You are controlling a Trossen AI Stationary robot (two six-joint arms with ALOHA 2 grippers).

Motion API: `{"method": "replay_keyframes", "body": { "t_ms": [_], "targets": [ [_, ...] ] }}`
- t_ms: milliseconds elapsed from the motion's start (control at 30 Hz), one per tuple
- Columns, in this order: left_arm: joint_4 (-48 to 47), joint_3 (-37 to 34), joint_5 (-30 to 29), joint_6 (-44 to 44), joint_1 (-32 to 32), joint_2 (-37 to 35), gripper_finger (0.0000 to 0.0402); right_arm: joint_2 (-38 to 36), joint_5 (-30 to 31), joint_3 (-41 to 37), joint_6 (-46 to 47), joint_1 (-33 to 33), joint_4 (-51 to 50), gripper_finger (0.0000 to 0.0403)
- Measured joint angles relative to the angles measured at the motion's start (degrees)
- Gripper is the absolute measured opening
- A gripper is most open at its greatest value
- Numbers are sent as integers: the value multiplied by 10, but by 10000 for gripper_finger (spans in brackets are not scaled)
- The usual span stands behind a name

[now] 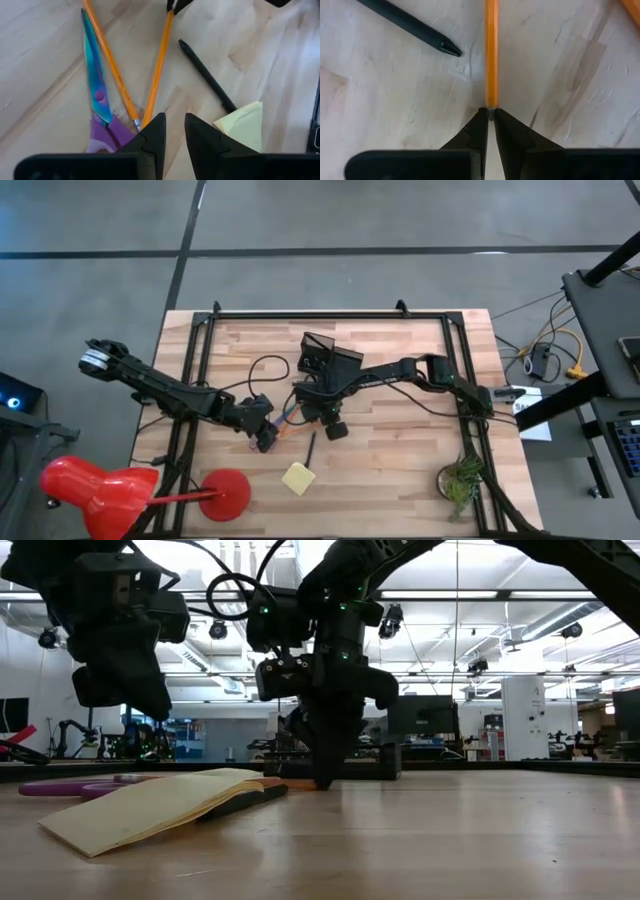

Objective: Pick and place office supplies into organizer
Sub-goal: Put the right orange pencil into the black desk organizer

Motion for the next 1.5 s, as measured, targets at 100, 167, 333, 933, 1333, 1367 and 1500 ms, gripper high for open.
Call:
{"method": "replay_keyframes", "body": {
  "t_ms": [100,167,333,933,1333,1367,1500],
  "targets": [
    [-2,-1,0,2,0,0,56,0,0,0,0,0,4,27],
    [-1,-2,12,18,0,0,56,0,0,-1,1,0,9,27],
    [-6,-6,68,80,-1,5,56,1,0,-2,1,0,16,27],
    [-22,-4,72,176,-3,94,56,3,1,4,32,1,33,27],
    [-19,-4,65,195,-3,114,56,3,1,4,41,1,38,27],
    [-20,-4,61,197,-3,114,56,3,1,4,41,1,38,27],
    [-24,-3,59,215,-3,114,46,3,1,4,41,1,40,27]
  ]
}}
